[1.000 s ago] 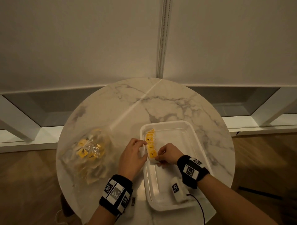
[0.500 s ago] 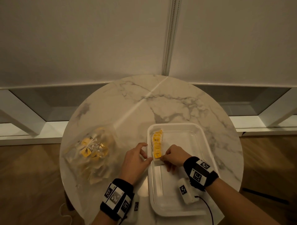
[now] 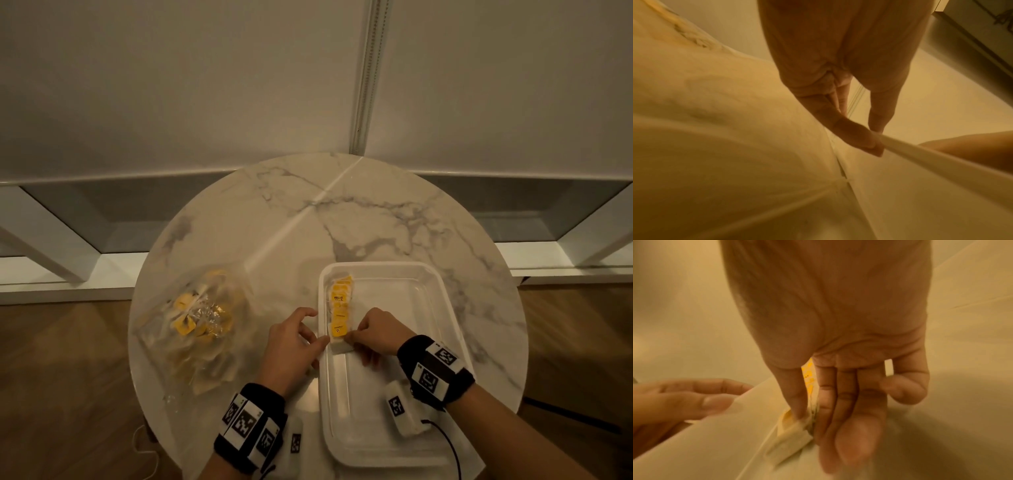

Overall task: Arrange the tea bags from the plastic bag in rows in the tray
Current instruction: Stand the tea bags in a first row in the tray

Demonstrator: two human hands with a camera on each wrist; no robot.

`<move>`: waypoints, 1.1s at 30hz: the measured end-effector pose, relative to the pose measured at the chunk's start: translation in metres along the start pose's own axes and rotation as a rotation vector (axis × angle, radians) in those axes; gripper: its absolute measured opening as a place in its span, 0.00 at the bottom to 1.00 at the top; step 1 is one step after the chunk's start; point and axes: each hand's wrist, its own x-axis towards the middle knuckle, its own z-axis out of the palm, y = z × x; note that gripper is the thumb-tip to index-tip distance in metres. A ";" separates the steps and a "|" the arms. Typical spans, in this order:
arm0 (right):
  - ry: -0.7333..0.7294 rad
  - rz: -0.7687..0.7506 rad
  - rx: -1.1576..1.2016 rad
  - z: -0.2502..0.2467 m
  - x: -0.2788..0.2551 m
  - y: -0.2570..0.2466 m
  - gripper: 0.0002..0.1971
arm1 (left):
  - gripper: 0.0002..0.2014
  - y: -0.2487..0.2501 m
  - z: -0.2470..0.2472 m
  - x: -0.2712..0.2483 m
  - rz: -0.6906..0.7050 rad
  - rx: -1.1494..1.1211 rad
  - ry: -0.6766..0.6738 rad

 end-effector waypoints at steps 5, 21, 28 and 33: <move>0.032 -0.013 -0.068 -0.005 -0.005 -0.001 0.17 | 0.18 0.002 -0.011 -0.008 0.025 0.040 0.014; -0.265 -0.496 0.112 0.081 -0.062 -0.079 0.07 | 0.15 -0.096 -0.083 -0.082 0.067 0.454 0.127; -0.134 -0.718 -0.278 0.113 -0.057 -0.102 0.15 | 0.06 -0.051 -0.105 -0.080 0.236 0.135 0.507; -0.099 -0.787 -0.418 0.123 -0.049 -0.129 0.15 | 0.06 -0.028 -0.121 -0.074 0.269 -0.078 0.571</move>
